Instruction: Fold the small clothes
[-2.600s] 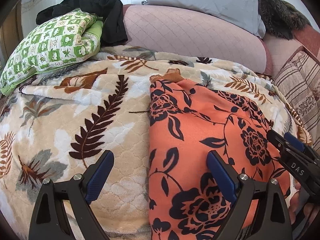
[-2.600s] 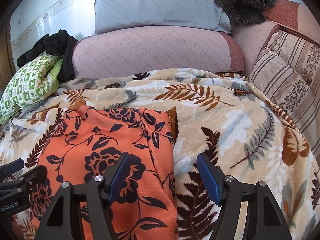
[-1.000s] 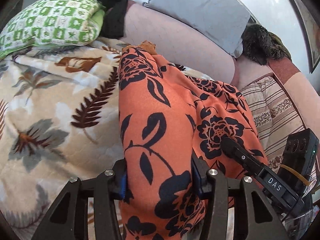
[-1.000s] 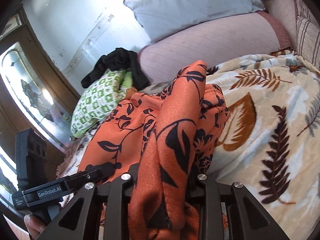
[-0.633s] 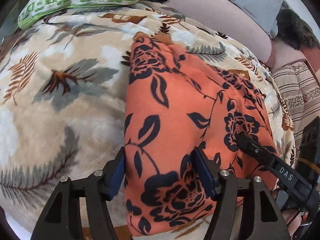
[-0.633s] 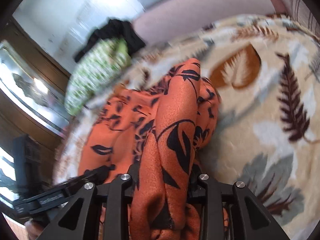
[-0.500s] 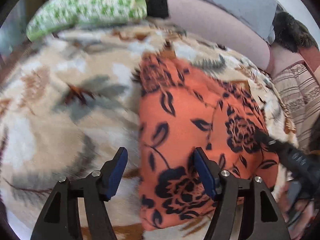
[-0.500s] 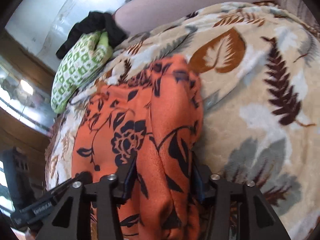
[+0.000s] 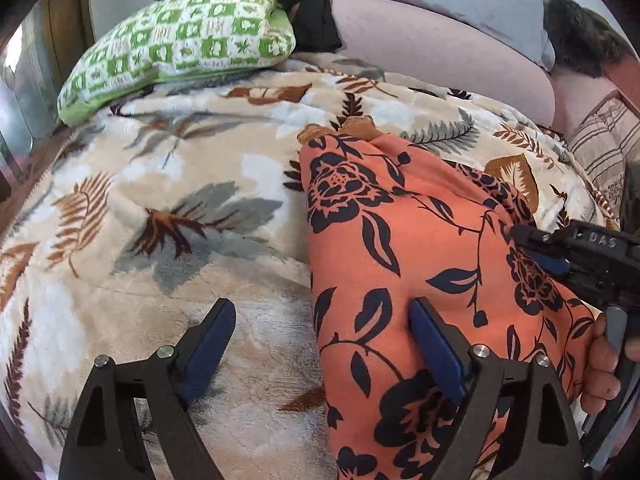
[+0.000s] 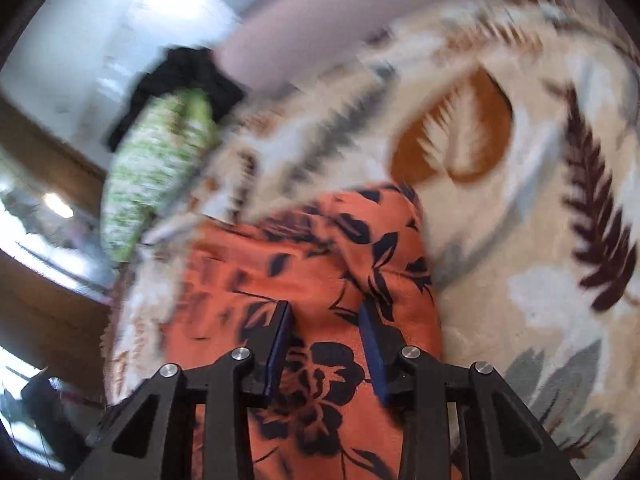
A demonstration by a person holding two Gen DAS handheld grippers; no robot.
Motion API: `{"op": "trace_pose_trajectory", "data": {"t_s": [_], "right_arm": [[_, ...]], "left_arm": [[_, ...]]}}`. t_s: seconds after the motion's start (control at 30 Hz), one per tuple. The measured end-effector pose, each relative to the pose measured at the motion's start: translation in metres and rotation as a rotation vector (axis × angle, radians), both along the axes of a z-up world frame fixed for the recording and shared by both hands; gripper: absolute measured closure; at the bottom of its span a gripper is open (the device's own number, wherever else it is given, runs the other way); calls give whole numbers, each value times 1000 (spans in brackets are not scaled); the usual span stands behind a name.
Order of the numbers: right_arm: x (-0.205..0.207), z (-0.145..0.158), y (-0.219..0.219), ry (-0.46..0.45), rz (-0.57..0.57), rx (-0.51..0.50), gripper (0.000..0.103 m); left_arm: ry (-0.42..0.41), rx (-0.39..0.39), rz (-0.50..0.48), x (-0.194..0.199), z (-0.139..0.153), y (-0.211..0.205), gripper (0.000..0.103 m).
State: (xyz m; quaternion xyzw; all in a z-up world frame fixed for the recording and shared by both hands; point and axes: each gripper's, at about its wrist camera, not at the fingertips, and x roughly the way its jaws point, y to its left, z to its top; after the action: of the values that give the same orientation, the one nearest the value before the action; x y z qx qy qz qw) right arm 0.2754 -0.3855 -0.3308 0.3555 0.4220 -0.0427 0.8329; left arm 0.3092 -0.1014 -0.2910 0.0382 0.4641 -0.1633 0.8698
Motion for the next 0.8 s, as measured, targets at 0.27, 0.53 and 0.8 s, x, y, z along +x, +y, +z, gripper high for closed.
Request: {"op": "trace_pose_trajectory", "data": {"t_s": [0.27,0.53,0.8], "right_arm": [[-51,71,37,-90,27,-275,65],[-149,137,85,-172,-7,-487,44],[-213,200,112,-245,-9,-553,41]], "left_arm": [[-207,69,86,-64,53,14,14],[-385,119,138,-154,116,31,13],[-500,78,197,-207,193,54,8]]}}
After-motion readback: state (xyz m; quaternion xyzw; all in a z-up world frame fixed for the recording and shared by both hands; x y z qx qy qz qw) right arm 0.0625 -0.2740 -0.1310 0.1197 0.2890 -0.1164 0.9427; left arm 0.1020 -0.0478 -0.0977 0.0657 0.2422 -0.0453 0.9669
